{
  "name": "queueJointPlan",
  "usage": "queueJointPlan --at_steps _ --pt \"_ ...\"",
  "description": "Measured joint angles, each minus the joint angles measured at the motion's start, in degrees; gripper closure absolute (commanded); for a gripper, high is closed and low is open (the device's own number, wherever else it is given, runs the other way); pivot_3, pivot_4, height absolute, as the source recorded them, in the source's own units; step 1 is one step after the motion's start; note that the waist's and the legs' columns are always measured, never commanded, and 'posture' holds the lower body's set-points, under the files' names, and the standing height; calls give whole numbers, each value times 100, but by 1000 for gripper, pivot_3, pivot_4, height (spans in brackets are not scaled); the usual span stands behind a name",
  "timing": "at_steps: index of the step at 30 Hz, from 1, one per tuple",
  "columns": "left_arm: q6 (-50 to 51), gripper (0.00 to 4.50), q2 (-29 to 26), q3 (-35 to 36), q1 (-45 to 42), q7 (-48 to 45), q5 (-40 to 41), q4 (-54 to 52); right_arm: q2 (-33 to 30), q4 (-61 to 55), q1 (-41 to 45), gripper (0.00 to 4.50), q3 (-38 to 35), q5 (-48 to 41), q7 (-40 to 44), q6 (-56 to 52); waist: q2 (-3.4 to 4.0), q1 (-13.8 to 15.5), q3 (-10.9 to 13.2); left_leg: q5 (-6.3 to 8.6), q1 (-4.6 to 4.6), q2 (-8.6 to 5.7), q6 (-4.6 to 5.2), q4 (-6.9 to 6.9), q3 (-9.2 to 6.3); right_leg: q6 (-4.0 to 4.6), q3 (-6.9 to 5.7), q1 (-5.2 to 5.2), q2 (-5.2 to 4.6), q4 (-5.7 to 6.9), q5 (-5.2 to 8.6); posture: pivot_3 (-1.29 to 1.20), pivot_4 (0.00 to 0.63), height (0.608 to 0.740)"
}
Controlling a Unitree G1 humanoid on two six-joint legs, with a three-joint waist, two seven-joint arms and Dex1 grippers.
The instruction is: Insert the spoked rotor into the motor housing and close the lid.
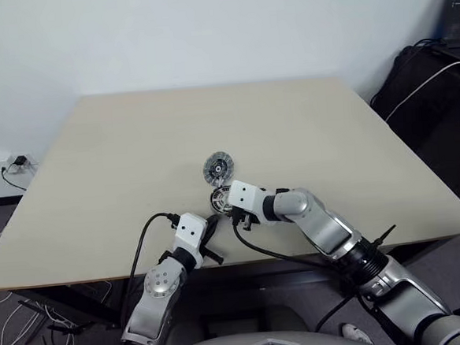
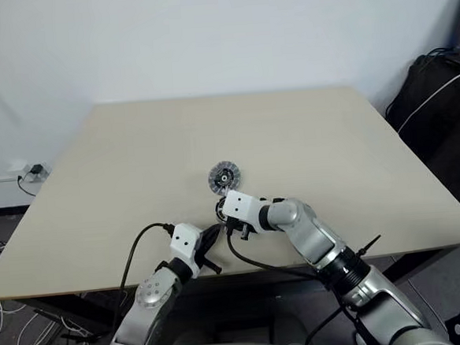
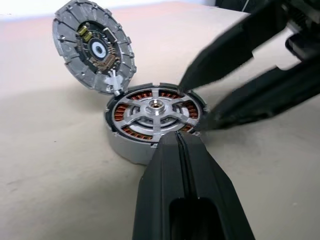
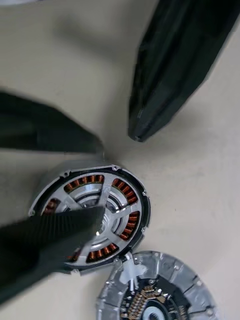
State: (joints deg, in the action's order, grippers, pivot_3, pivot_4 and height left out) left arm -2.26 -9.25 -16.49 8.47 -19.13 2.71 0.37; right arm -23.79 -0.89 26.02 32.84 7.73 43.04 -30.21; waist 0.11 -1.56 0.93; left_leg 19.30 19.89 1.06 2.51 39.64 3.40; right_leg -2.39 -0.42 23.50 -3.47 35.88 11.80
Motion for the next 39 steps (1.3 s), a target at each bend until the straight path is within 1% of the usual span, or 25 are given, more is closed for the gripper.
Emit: queueJointPlan --at_steps 1,7,11,17,23,26,32,33,35,39 --pt "-29 4500 -2 27 30 1 0 -3 -45 62 72 1613 87 93 64 18 0 2 0 0 0 0 0 0 0 0 0 0 0 -1 0 0 0 740" --pt "-246 4500 -217 121 258 -63 -37 -80 -248 523 644 1613 542 538 655 233 0 5 0 0 -1 1 0 0 0 1 -2 0 -1 0 0 0 0 740" --pt "-355 4500 -265 165 331 -121 -41 -93 -219 830 822 1613 711 670 977 388 1 14 0 0 0 0 0 0 1 1 -2 0 -2 0 0 0 0 740" --pt "-375 4500 -269 188 352 -316 -2 -138 26 1412 1107 1613 876 800 1343 618 1 6 0 0 -1 1 -1 0 1 1 -2 0 -1 1 0 0 0 740" --pt "-370 4500 -243 186 362 -462 21 -142 275 1948 1330 1613 934 966 1505 784 3 -3 -1 -1 -3 1 -3 0 2 0 -2 -2 -1 2 -1 0 0 740" --pt "-368 4500 -216 186 360 -466 20 -142 375 2199 1451 2201 930 1028 1543 858 4 -6 -2 -2 -12 1 -3 0 2 1 -2 -10 -1 4 -1 0 0 740" --pt "-367 4500 -167 188 360 -457 17 -142 446 2430 1591 4173 910 1141 1632 994 10 -4 -7 -3 -13 1 -5 0 2 1 -1 -10 -1 5 -2 0 0 740" --pt "-368 4500 -155 187 359 -456 16 -142 456 2447 1592 4423 904 1140 1653 990 13 -5 -9 -3 -15 1 -5 0 2 1 -1 -13 -1 5 -2 0 0 740" --pt "-368 4500 -126 184 360 -454 15 -142 454 2510 1585 4494 913 1146 1683 1022 12 -9 -9 -4 -18 2 -7 2 4 6 -1 -15 -1 5 -7 0 0 740" --pt "-368 4500 -86 183 355 -430 6 -142 455 2524 1585 4498 901 1178 1677 1008 13 -10 -9 -9 -19 5 -10 2 3 6 -2 -14 0 8 -8 0 0 740"
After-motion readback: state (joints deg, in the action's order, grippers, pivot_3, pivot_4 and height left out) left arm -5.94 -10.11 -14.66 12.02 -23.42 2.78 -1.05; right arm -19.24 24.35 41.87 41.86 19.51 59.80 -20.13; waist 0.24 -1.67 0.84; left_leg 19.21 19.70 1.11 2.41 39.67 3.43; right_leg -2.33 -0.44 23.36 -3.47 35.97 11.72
